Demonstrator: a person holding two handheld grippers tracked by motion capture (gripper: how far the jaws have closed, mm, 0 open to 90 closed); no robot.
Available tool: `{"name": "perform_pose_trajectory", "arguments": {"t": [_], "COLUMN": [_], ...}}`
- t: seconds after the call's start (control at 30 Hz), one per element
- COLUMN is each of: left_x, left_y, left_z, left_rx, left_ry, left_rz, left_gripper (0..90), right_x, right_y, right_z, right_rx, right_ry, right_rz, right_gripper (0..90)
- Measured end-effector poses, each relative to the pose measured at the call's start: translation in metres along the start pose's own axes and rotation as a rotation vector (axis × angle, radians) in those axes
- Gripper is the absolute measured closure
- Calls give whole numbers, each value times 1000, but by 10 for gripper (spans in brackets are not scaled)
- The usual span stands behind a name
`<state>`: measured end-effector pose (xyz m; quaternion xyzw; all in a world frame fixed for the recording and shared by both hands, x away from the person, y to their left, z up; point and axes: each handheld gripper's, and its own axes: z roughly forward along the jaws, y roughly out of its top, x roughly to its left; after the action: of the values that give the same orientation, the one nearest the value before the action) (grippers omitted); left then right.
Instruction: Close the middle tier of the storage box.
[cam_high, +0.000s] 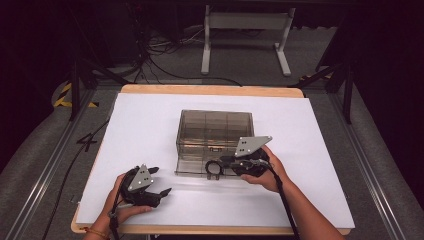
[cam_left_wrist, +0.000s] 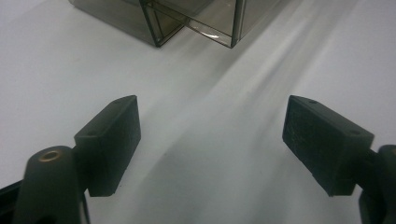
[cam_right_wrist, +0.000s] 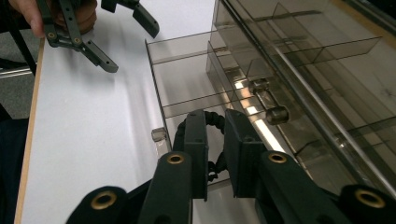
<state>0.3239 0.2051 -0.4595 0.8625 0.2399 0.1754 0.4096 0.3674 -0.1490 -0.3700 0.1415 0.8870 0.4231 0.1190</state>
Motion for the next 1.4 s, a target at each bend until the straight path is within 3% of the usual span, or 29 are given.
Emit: {"name": "perform_pose_trajectory", "arguments": {"t": [0.27,0.33,0.5,0.77,0.83,0.9,1.27,1.4], "left_x": [-1,-3,-13,-22,-24,-25,-37,-44], "left_y": [0,0,2,10,11,13,38,50], "left_z": [0,-1,0,1,1,0,18,27], "left_rx": [8,12,23,0,-17,-31,-56,-54], "left_ry": [-28,-66,-99,-116,-127,-143,-150,-144], "left_rz": [16,42,93,117,107,103,103,135], "left_gripper": [374,489,699,848,883,896,899,899], "right_x": [-5,-7,-14,-28,-30,-34,-52,-56], "right_y": [-2,-3,-5,-5,-5,-5,-9,-11], "right_z": [-15,-23,-38,-55,-56,-56,-47,-44], "right_rx": [-46,-67,-97,-131,-124,-119,-93,-85], "right_ry": [-28,-47,-96,-156,-165,-176,-210,-213], "right_rz": [9,15,22,47,50,52,96,108], "right_gripper": [845,868,900,900,900,900,900,900]}}
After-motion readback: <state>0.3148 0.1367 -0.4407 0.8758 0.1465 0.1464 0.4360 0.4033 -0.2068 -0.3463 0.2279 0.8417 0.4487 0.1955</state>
